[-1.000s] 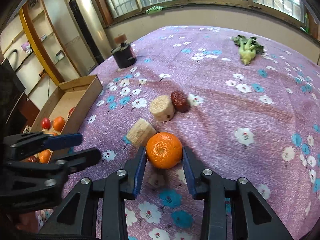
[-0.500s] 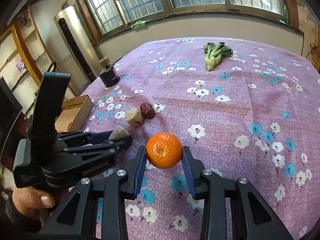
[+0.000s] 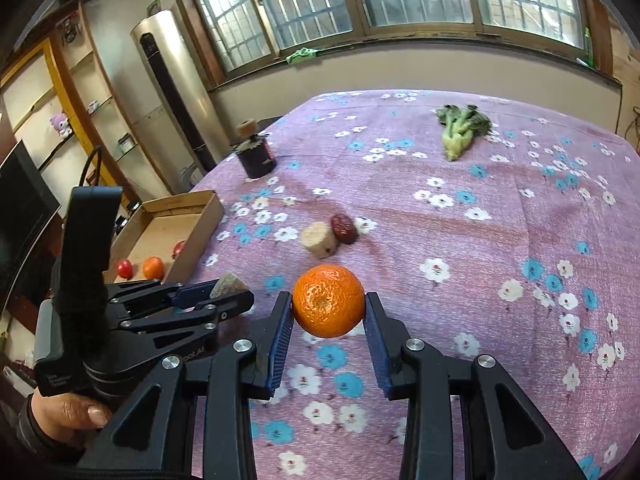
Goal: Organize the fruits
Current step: 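Carry the beige block and the orange over the cardboard box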
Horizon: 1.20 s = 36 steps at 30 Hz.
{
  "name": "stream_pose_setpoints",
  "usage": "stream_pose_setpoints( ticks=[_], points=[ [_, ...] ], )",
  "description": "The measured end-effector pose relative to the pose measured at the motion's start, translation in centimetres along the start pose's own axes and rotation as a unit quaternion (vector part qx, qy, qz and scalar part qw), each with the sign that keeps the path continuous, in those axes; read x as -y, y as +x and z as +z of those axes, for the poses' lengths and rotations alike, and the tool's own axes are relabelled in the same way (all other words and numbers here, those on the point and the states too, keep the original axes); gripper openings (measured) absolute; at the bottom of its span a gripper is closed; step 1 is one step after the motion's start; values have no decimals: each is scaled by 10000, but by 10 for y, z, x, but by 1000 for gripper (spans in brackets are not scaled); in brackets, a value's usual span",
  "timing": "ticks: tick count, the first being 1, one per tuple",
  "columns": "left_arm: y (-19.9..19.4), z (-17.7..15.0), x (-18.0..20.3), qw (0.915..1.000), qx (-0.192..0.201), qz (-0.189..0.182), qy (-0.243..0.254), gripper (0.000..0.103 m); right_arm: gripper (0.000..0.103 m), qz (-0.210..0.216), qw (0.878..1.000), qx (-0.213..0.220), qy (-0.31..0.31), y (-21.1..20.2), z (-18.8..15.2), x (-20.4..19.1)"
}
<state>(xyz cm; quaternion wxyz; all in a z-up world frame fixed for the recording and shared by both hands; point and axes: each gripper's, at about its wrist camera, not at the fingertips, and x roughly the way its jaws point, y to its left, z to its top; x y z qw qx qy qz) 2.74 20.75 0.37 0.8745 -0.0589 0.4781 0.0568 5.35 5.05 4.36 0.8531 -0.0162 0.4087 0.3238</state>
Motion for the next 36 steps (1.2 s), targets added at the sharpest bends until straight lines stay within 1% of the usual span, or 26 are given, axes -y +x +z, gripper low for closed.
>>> stream_pose_setpoints(
  ticks=[9, 15, 36],
  points=[
    [-33, -10, -20, 9995, 286, 135, -56, 24, 36, 173, 9995, 31, -260, -2, 6, -32],
    [-50, -17, -37, 9989, 408, 201, -106, 24, 36, 250, 9985, 54, -475, -4, 11, -54],
    [-73, -20, -95, 9965, 580, 460, -379, 24, 36, 561, 9941, -56, -928, 15, 23, -119]
  ],
)
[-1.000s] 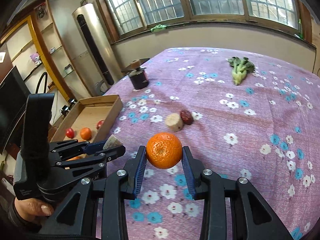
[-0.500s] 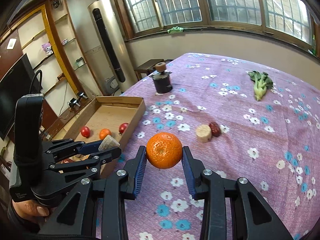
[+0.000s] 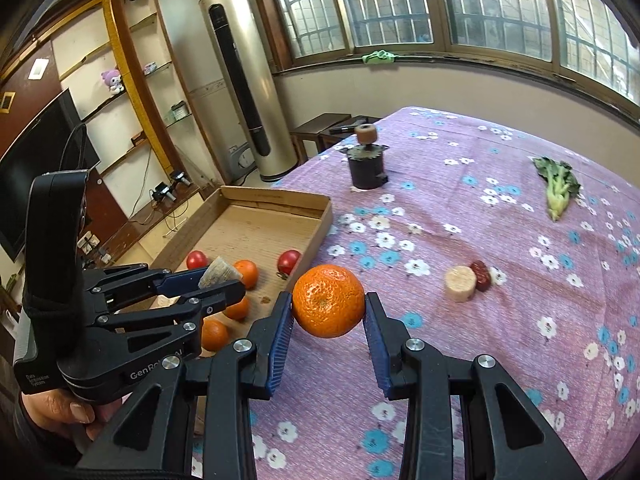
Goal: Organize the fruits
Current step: 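Carry the beige block and the orange over the cardboard box, then open left tool dropping the block into the box while right tool releases orange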
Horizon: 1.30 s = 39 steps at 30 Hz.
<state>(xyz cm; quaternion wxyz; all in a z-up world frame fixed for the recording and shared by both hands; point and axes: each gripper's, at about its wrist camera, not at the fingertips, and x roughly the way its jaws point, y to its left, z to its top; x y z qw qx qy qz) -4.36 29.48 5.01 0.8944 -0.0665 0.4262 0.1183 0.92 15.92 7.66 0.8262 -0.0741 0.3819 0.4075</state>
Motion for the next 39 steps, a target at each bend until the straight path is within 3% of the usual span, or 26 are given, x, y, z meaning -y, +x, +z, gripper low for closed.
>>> stream_pose_setpoints(
  ticks=[24, 39],
  points=[
    [7, 11, -72, 9987, -47, 191, -472, 24, 36, 346, 9986, -165, -371, 57, 34, -56],
    [45, 34, -116, 9953, -329, 292, -865, 24, 36, 390, 9983, -366, -245, 109, 60, -60]
  ],
)
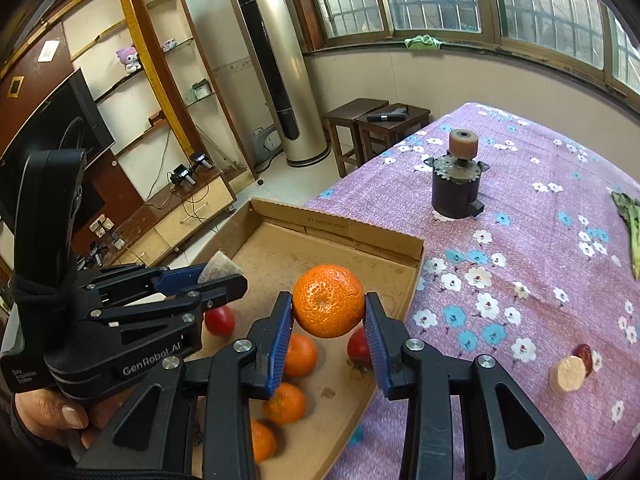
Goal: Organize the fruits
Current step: 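Open left tool dropping the block into the box while right tool releases orange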
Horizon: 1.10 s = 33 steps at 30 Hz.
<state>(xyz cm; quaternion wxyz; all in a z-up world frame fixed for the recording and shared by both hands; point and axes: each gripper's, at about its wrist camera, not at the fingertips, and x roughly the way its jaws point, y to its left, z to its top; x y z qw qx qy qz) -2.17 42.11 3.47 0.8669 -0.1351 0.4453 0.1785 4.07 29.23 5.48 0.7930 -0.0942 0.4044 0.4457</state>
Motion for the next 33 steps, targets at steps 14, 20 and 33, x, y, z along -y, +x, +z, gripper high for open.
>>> stream_pose_setpoints(
  ticks=[14, 20, 33],
  points=[
    [40, 6, -14, 9988, -426, 221, -120, 24, 36, -28, 9981, -574, -224, 64, 1, -11],
    [51, 3, -10, 9973, -641, 346, 0, 25, 36, -134, 9965, -755, -319, 79, -2, -9],
    [25, -3, -7, 9981, -364, 499, -63, 42, 46, -57, 9983, -542, -184, 50, -6, 4]
  ],
)
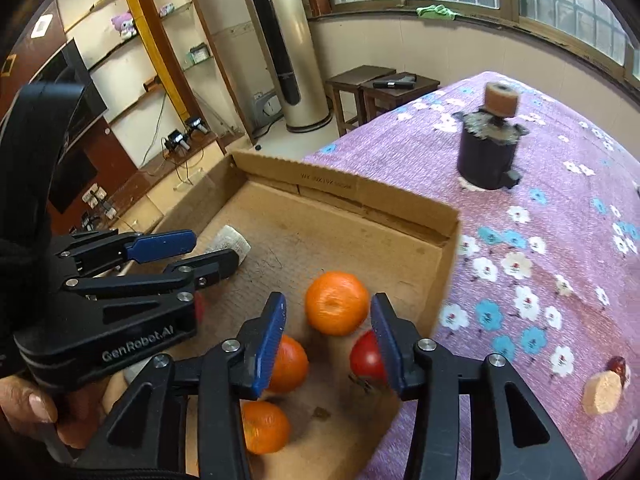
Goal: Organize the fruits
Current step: 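Open left tool dropping the block into the box while right tool releases orange, then withdraw both tools toward the round beige block and red date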
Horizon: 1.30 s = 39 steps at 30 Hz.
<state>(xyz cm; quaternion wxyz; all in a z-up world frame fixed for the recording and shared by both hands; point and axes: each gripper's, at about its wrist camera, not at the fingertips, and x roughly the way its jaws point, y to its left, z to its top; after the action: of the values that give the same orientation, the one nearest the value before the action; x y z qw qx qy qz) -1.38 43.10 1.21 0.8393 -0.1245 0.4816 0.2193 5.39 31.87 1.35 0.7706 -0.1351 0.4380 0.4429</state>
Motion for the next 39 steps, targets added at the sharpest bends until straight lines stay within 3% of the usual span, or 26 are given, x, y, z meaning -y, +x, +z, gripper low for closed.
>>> stream_pose_setpoints(
  ticks=[13, 16, 39],
  points=[
    [-47, -14, 36, 9983, 437, -252, 288, 42, 48, -31, 9976, 597, 338, -75, -21, 28],
    [-51, -17, 46, 9978, 479, -282, 355, 50, 48, -82, 9969, 645, 441, -86, -28, 39],
    [-62, -32, 148, 9895, 328, -1010, 978, 50, 48, -828, 9860, 671, 1285, -133, -92, 143]
  ],
)
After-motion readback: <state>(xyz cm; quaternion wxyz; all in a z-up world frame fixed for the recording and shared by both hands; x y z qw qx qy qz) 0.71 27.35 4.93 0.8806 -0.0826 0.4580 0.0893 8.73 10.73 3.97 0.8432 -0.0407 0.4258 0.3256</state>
